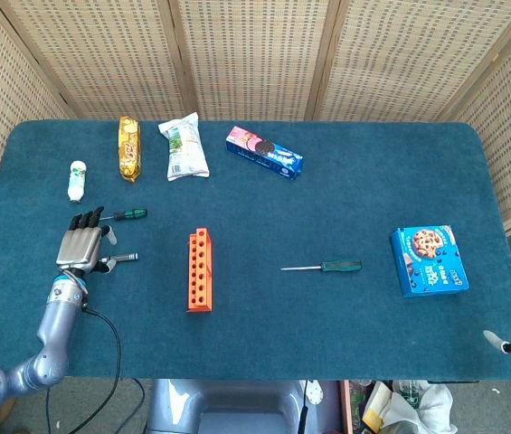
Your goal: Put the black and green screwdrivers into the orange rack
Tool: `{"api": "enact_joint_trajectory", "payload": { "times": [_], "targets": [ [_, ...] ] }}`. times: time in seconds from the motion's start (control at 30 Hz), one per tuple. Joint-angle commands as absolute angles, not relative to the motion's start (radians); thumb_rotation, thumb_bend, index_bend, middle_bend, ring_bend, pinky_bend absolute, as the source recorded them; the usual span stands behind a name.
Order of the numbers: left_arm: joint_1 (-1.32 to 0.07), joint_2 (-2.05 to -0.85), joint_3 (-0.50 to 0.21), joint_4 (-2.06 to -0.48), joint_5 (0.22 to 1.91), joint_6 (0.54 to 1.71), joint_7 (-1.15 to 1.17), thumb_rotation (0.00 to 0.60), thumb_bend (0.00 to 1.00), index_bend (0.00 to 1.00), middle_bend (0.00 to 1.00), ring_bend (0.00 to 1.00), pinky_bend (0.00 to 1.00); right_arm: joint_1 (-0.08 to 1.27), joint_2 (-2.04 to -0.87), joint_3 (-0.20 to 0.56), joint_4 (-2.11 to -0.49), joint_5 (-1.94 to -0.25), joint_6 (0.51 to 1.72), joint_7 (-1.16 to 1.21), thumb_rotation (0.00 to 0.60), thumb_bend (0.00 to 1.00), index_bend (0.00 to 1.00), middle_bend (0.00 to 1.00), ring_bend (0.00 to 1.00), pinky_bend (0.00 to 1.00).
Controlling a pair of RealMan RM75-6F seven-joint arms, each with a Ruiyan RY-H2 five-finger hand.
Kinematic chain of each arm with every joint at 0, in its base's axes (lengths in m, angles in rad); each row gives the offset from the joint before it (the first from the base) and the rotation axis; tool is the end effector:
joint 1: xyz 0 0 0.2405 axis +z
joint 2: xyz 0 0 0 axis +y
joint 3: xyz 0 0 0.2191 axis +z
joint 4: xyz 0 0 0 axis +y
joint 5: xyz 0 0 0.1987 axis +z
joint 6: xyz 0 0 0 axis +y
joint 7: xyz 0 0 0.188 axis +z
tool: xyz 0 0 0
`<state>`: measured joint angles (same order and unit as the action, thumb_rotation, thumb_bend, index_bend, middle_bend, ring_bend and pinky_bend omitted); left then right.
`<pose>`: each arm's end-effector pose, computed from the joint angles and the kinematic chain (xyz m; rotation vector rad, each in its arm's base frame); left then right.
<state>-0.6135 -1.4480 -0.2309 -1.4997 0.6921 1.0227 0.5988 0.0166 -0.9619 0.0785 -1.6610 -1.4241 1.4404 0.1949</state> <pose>-0.2253 0.3609 0.0309 -1.4987 -1.0978 -0.5541 -0.3020 -0.2065 0.1980 1.2414 -1.0388 0.8887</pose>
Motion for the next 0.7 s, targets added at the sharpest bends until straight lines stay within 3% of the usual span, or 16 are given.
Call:
{"api": "enact_joint_trajectory", "payload": {
  "times": [0.03, 0.7],
  "targets": [
    [-0.625, -1.465, -0.219, -1.479, 0.676, 1.017, 0.607, 0.600, 0.28, 0.47, 0.00, 0.00, 0.00, 0.019, -0.963, 0.079, -1.660, -1.420, 1.437, 0.194, 0.600, 0.00, 0.00, 0.00, 0.00, 0.00],
    [-0.690, -1.554, -0.206, -1.372, 0.585, 0.995, 0.632, 0.600, 0.28, 0.48, 0.00, 0.00, 0.00, 0.028, -0.962, 0.081, -1.652, -1.403, 1.414, 0.206, 0.600, 0.00, 0.00, 0.00, 0.00, 0.00]
  ]
}}
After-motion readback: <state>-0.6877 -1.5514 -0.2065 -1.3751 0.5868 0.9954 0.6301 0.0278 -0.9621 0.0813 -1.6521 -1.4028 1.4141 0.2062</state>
